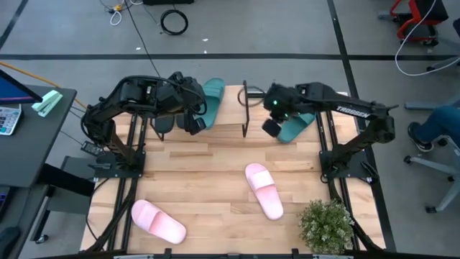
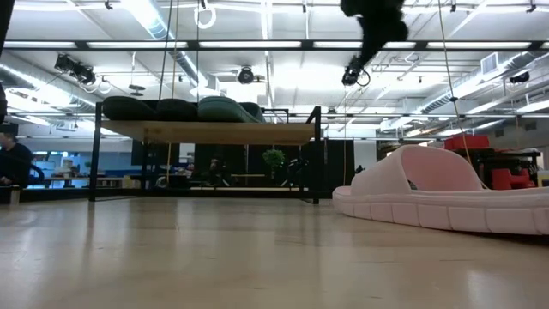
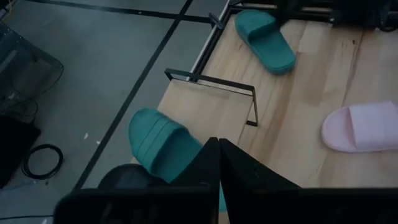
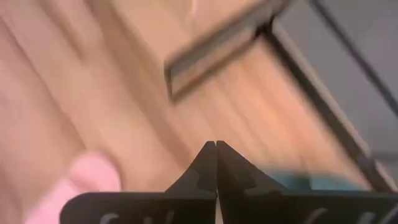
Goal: Pick and place slides into the shelf
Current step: Put the green slipper on the shelf
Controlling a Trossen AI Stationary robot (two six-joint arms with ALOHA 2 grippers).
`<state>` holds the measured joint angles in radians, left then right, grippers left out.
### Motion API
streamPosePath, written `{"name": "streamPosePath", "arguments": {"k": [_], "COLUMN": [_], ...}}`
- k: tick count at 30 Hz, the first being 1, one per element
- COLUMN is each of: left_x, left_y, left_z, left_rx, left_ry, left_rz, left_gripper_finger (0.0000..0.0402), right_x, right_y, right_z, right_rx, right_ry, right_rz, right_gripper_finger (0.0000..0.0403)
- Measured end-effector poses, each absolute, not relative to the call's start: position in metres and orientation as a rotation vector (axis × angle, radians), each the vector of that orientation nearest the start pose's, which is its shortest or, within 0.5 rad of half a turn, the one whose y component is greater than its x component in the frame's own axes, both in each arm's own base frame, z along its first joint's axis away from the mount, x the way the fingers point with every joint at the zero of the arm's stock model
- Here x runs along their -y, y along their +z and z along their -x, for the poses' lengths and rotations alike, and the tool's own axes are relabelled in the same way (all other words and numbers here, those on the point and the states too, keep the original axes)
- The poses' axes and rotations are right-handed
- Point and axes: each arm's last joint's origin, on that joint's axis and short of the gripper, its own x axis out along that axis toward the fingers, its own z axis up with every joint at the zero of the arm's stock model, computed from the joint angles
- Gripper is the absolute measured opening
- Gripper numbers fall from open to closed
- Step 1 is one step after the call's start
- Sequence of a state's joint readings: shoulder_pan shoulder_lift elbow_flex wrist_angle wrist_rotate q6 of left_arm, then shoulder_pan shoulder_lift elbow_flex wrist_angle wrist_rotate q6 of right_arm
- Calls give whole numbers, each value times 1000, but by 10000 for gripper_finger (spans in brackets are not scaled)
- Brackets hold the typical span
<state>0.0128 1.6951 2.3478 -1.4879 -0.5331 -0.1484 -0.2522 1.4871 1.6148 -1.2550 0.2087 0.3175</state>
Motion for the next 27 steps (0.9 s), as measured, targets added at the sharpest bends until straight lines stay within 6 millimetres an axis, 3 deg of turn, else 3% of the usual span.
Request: {"name": "streamPosePath", "arguments": {"k": [5, 9, 17, 27], "left_x": [-18, -18, -18, -18], "left_y": [493, 493, 493, 493], "left_z": [-273, -273, -273, -272], "left_rx": [-773, -768, -772, -774], "left_ry": [573, 581, 581, 580], "left_rz": [-76, -59, -60, -61], "left_gripper_finger": [21, 24, 12, 22], "right_x": [60, 63, 79, 78], "right_y": [343, 317, 278, 234], "right_z": [-259, -259, -246, -228], "right_rx": [-1273, -1363, -1475, -1576], "right_ry": [-461, -375, -639, -822], "right_rz": [-304, -212, -121, -34], "right_gripper_finger": [1, 7, 33, 114]}}
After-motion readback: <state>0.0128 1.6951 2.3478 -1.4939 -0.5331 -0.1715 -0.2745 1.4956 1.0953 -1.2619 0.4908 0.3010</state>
